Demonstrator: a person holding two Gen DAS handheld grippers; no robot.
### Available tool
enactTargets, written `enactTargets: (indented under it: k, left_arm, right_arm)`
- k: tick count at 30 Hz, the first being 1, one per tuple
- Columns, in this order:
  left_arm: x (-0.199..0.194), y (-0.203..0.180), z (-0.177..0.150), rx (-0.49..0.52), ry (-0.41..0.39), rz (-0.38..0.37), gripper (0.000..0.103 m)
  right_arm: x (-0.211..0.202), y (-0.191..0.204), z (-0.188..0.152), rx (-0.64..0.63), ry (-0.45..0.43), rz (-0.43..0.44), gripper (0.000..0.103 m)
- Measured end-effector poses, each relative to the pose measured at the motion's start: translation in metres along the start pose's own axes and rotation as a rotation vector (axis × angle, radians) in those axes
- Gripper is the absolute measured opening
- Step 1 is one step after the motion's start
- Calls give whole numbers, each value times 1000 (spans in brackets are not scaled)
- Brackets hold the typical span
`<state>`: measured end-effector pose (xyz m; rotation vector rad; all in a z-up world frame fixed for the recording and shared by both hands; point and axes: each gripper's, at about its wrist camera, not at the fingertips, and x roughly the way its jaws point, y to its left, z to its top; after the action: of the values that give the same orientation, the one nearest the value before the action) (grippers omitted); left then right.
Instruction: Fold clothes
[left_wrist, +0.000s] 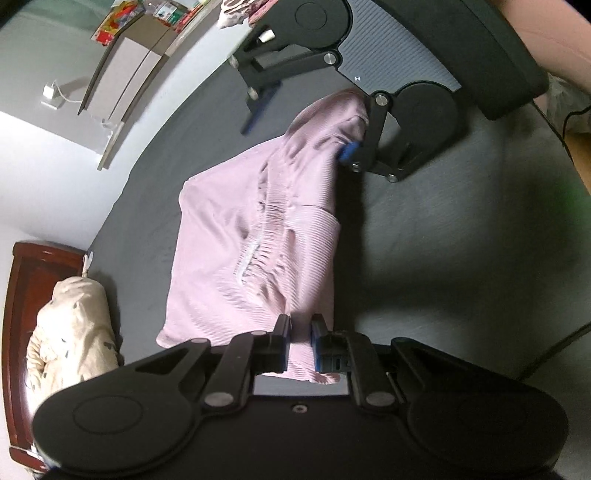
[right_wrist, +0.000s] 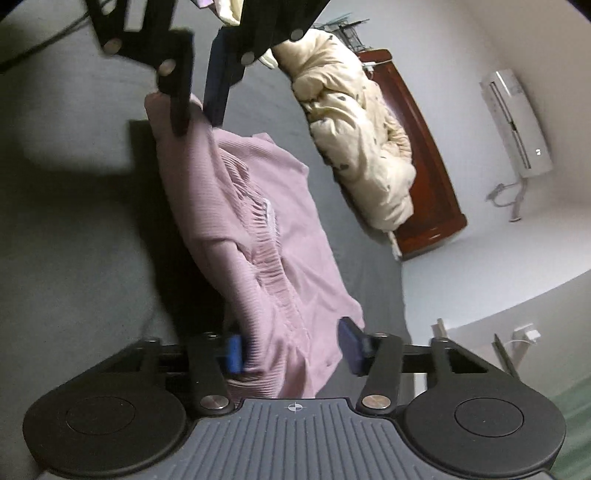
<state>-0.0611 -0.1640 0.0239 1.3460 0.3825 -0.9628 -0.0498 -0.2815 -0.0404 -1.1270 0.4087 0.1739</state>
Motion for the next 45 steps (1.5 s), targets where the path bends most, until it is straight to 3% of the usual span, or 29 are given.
enactTargets:
  k: [2,6,9,15,20,24,28,30,37,41,45]
  left_arm:
    - [-1,-5,4,7,-12,10,16]
    - [-7,-19,14,29,-63,48,46]
    - [-5,-27,25,25,-88,56,57]
    - [28,-31,37,-15,-31,102,57]
    - [42,-26,35,-21,14,183,58]
    - [50,-32,30,69,36,238,53]
    - [53,-35,29,89,54,242,19]
    - [51,-31,28,69,54,252,13]
    - [24,24,31,-264,30,156,11]
    - [9,50,36,-342,7,137,11]
    - [2,57,42,-325,0,144,11]
  right_arm:
    - [3,-7,-1,25,-7,27,43]
    - [-4,-19,-1,88,-5,100,36]
    - [-14,-27,3,121,-7,125,36]
    - [-29,-43,10,169,-13,147,36]
    - [-32,-51,12,197,-13,150,36]
    - [-37,-56,13,242,-13,152,36]
    - [-39,-58,14,263,-15,155,36]
    - [-40,-54,14,256,-17,151,37]
    - [-38,-37,19,269,1,141,37]
    - [-35,-22,33,268,7,118,37]
    - [-28,-5,45,261,31,67,38]
